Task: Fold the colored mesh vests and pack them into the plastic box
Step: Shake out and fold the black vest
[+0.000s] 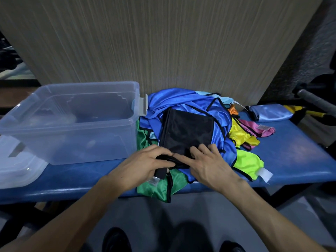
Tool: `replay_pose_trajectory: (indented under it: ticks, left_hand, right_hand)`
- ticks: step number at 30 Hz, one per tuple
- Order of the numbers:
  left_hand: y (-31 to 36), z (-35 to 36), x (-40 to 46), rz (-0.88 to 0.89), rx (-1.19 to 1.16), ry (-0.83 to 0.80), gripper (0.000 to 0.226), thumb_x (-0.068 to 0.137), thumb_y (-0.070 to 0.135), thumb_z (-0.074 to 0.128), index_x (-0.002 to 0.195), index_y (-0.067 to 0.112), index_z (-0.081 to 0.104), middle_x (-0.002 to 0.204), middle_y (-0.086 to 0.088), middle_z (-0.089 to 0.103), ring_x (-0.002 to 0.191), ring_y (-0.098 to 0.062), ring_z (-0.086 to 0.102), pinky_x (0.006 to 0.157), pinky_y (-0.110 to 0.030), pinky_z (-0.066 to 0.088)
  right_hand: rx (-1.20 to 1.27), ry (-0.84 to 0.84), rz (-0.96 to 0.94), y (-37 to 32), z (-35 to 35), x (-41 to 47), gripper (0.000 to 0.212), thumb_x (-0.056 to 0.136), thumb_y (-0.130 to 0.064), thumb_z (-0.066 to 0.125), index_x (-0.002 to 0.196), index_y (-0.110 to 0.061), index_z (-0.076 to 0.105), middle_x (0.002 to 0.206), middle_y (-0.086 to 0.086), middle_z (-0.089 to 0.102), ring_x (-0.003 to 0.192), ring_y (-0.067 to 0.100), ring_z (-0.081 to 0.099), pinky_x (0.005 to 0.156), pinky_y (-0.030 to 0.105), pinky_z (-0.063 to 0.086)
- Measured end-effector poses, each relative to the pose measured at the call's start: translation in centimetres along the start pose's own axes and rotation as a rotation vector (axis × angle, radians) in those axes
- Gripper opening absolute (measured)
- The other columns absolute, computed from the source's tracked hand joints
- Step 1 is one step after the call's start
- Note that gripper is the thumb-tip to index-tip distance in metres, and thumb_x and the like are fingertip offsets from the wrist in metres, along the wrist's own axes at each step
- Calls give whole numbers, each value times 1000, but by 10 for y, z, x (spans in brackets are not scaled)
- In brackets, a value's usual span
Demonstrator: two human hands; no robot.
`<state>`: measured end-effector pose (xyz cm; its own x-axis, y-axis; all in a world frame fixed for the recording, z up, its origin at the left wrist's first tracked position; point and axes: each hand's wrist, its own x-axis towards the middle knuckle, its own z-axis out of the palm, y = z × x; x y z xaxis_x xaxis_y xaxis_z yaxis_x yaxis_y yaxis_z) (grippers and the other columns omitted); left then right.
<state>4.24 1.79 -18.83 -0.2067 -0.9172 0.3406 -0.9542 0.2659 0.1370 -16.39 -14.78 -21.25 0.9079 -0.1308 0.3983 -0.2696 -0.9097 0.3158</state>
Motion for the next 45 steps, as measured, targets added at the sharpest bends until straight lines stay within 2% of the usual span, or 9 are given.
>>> replay_pose_trajectory:
  ticks: [9,17,24,27,30,34,37,41,45]
  left_hand:
    - [-19,3,21,-255,-288,-42,36,100,52,50,135,49,59,106,14,70,95,-7,60,84,-34,52]
    - [-23,9,42,-313,-267,1,26,95,36,68,118,26,73,82,19,62,77,4,58,71,-21,46]
    - [-21,19,48,-438,-245,158,50,76,45,86,88,24,42,60,4,49,55,-14,48,55,-28,40]
    - [-23,26,47,-414,-228,216,39,75,42,87,76,25,51,62,8,48,60,-12,48,55,-28,40]
    - [-28,28,42,-365,-288,199,13,91,39,74,92,25,73,77,10,60,70,-6,57,65,-27,47]
    - [-31,15,34,-420,-476,26,57,95,66,43,119,25,74,103,10,62,97,-3,62,88,-21,48]
    - [-31,7,27,-428,-602,-181,65,86,70,61,133,26,64,117,11,51,108,-3,55,89,-12,42]
    - [-30,17,29,-383,-498,-37,30,93,36,72,120,25,67,112,11,51,105,-4,55,93,-21,43]
    - [-29,14,35,-392,-567,4,28,97,53,59,106,28,68,104,10,54,99,-7,58,88,-26,47]
  right_hand:
    - [16,7,25,-4,0,-6,67,83,-19,48,147,-38,47,91,1,44,77,24,43,72,39,35]
    - [51,-4,49,-4,-3,-10,64,87,-16,45,149,-30,47,92,2,48,79,24,47,75,40,39]
    - [101,-17,86,-2,-4,-13,77,75,-16,78,146,-22,50,95,1,54,82,25,54,83,42,45]
    - [150,-10,109,0,-5,-13,71,72,-18,78,139,-21,56,95,-1,58,82,25,60,84,41,50]
    - [281,-41,156,8,-8,-11,55,79,-25,73,133,-23,61,96,-4,62,85,23,64,82,39,53]
    - [641,-81,305,19,-17,-6,36,93,-26,66,129,-27,61,110,-8,69,101,19,65,89,36,50]
    - [857,-103,468,30,-18,2,30,96,-22,68,124,-31,64,108,-13,72,102,7,66,90,29,50]
    - [1070,-111,564,38,-17,6,25,97,-16,68,119,-28,68,114,-16,72,110,-1,64,101,31,49]
    - [1271,-66,652,45,-23,7,22,98,-12,67,117,-22,69,117,-11,73,115,2,64,105,29,49]
